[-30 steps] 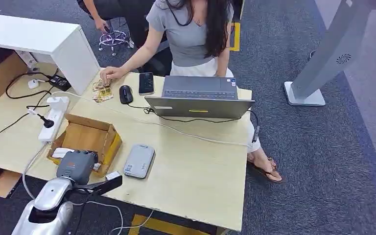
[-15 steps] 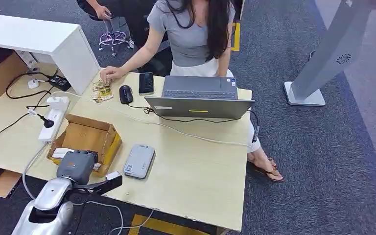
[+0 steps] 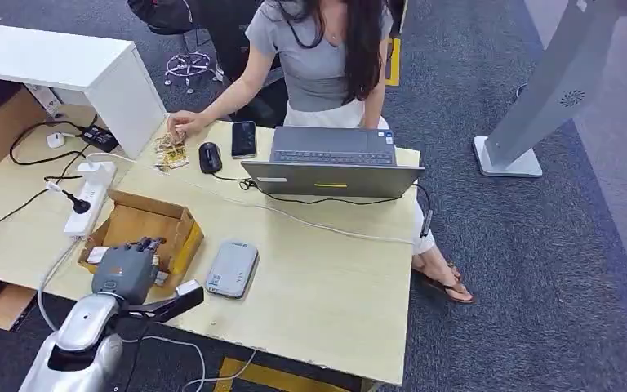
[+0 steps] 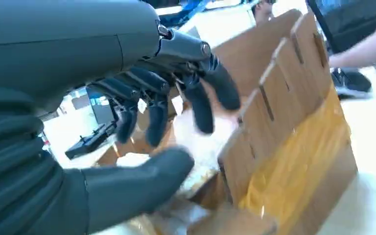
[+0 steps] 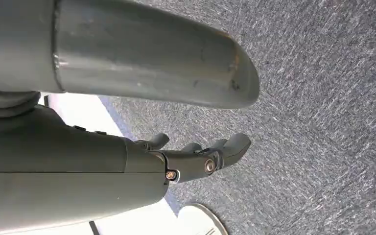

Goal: Pass the card to the sensor for recognition and then transmit it.

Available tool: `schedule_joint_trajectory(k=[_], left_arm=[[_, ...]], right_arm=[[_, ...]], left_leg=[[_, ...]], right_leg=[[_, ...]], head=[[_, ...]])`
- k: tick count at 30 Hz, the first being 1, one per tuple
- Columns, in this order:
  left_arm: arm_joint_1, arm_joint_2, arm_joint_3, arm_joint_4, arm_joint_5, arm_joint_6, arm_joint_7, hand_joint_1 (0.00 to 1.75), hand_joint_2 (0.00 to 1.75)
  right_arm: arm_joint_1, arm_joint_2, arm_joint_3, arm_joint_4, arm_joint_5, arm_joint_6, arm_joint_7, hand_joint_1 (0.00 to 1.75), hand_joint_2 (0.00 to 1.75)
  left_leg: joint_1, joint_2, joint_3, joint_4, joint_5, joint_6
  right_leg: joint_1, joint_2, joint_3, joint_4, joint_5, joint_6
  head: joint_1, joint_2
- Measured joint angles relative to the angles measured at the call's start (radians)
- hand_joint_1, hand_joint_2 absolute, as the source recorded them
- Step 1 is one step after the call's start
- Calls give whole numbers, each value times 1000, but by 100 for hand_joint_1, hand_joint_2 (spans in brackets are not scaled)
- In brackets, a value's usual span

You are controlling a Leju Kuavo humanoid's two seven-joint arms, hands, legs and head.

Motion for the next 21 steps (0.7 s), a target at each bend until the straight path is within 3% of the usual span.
schedule_joint_trajectory(k=[8, 12, 21], left_arm=[[53, -14, -44, -225, -9, 48, -21, 0, 175], [83, -13, -131, -370, -22, -2, 37, 0, 175], [127, -4, -207, -489, -23, 2, 49, 0, 175]], right_arm=[[1, 3, -12, 0, -2, -2, 6, 0, 0], [1, 11, -30, -1, 0, -3, 6, 0, 0], [2, 19, -53, -2, 0, -3, 7, 0, 0]], left_leg=[[0, 0, -1, 0, 0, 0], [0, 0, -1, 0, 0, 0], [0, 0, -1, 0, 0, 0]], right_leg=[[0, 0, -1, 0, 0, 0], [0, 0, -1, 0, 0, 0], [0, 0, -1, 0, 0, 0]], head=[[0, 0], [1, 0], [0, 0]])
